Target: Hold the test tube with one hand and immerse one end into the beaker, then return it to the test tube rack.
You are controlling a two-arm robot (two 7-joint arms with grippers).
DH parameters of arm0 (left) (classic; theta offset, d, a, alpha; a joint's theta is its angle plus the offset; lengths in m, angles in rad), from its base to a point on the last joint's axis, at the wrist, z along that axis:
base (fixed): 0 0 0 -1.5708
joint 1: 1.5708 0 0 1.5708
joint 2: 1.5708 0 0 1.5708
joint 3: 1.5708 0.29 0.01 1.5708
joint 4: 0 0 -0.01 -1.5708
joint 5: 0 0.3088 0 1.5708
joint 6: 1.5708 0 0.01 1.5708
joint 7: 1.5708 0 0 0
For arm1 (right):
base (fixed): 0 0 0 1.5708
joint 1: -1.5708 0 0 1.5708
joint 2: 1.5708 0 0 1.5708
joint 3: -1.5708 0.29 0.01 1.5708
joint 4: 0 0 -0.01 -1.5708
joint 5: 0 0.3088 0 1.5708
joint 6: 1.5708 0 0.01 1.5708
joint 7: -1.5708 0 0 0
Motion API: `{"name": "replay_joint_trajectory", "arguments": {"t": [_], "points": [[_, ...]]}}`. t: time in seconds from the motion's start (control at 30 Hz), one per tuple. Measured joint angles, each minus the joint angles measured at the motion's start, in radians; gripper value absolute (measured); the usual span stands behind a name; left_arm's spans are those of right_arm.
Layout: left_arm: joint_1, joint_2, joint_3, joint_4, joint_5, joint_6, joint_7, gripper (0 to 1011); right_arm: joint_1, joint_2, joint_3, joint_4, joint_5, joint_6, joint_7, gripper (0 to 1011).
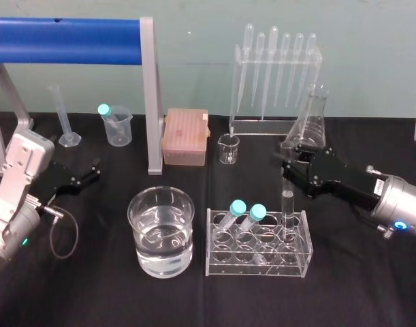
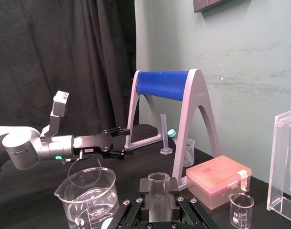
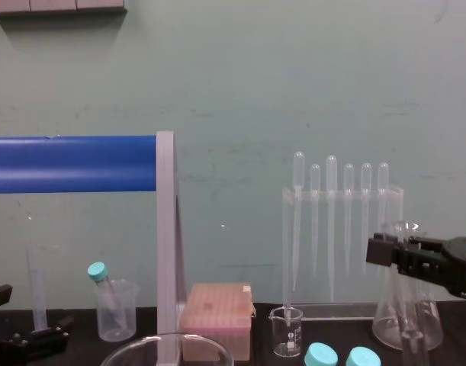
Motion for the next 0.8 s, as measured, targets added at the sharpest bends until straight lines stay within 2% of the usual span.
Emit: {"name": "replay_joint_trajectory", "arguments": {"t": [0.43, 0.8], "points": [[0.000, 0.000, 0.000, 0.000, 0.000, 0.000, 0.000, 1000, 0.015, -0.022, -0.019, 0.065, -0.002, -0.013, 0.028, 227], [0.000, 0.000, 0.000, 0.000, 0.000, 0.000, 0.000, 1000, 0.017, -0.022, -0.019, 0.067, -0.004, -0.012, 0.028, 227]]}}
